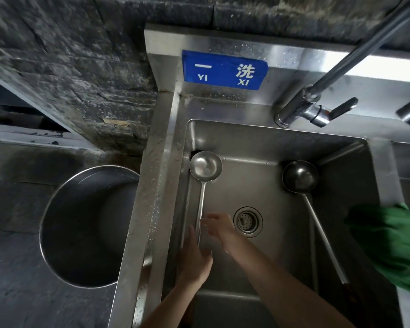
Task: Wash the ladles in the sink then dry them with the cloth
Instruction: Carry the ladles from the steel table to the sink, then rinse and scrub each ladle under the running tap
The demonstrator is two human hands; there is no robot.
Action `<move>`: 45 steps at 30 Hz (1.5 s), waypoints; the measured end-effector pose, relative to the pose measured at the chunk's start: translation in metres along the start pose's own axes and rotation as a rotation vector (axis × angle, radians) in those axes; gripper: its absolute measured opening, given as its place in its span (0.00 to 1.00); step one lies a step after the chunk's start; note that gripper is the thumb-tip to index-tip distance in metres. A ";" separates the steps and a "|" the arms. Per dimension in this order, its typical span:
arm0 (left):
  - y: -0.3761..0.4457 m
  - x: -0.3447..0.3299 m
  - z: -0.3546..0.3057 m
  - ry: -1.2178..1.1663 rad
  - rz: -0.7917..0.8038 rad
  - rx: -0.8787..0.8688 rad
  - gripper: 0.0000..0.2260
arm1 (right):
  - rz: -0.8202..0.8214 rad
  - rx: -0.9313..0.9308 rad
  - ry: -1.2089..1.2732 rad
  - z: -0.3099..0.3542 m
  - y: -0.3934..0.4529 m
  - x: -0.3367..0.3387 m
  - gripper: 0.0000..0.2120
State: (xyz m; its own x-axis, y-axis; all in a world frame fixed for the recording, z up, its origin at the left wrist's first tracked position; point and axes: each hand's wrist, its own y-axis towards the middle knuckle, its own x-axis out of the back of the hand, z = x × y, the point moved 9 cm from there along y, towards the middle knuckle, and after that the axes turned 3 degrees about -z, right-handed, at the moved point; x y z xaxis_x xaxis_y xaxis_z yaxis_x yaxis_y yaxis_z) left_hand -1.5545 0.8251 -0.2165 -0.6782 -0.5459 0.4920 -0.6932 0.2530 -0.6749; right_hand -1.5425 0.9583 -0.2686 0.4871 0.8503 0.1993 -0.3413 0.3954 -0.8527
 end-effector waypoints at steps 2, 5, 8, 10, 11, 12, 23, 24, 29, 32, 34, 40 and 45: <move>-0.006 0.002 -0.013 0.109 0.007 -0.087 0.38 | -0.021 0.017 0.011 0.001 -0.007 0.013 0.11; -0.010 0.004 -0.030 0.226 0.020 -0.173 0.40 | -0.063 0.068 -0.104 0.009 -0.018 0.039 0.24; -0.010 0.012 -0.053 0.282 0.030 -0.213 0.40 | -0.095 0.127 -0.268 0.024 -0.037 0.074 0.31; -0.009 0.021 -0.079 0.286 0.022 -0.271 0.38 | -0.131 0.165 -0.314 0.035 -0.051 0.100 0.36; -0.010 0.025 -0.097 0.279 0.023 -0.305 0.38 | -0.155 0.173 -0.276 0.040 -0.059 0.117 0.38; -0.008 0.028 -0.110 0.258 0.032 -0.329 0.37 | -0.173 0.172 -0.224 0.044 -0.065 0.129 0.40; 0.012 0.043 -0.301 0.208 0.034 -0.514 0.35 | -0.263 0.345 -0.037 0.126 -0.109 0.251 0.50; 0.013 0.043 -0.322 0.172 0.040 -0.551 0.34 | -0.291 0.364 -0.036 0.138 -0.109 0.264 0.51; 0.026 0.040 -0.415 0.121 0.009 -0.684 0.26 | -0.353 0.502 -0.023 0.209 -0.109 0.315 0.49; 0.025 0.030 -0.452 0.092 -0.013 -0.738 0.26 | -0.322 0.601 -0.003 0.249 -0.110 0.325 0.43; 0.028 0.028 -0.465 0.095 -0.075 -0.750 0.20 | -0.331 0.636 -0.031 0.267 -0.106 0.324 0.34; 0.039 0.045 -0.468 0.070 -0.234 -0.750 0.13 | -0.565 0.634 -0.213 0.284 -0.100 0.324 0.15; 0.037 0.044 -0.466 0.079 -0.243 -0.749 0.10 | -0.607 0.641 -0.229 0.282 -0.094 0.324 0.16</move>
State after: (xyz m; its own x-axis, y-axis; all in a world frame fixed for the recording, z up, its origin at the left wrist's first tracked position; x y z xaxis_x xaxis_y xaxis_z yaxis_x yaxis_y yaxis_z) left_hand -1.7235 1.1830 0.0367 -0.4827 -0.6034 0.6348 -0.7847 0.6198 -0.0077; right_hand -1.5791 1.2949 0.0124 0.5804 0.4541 0.6760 -0.4930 0.8566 -0.1522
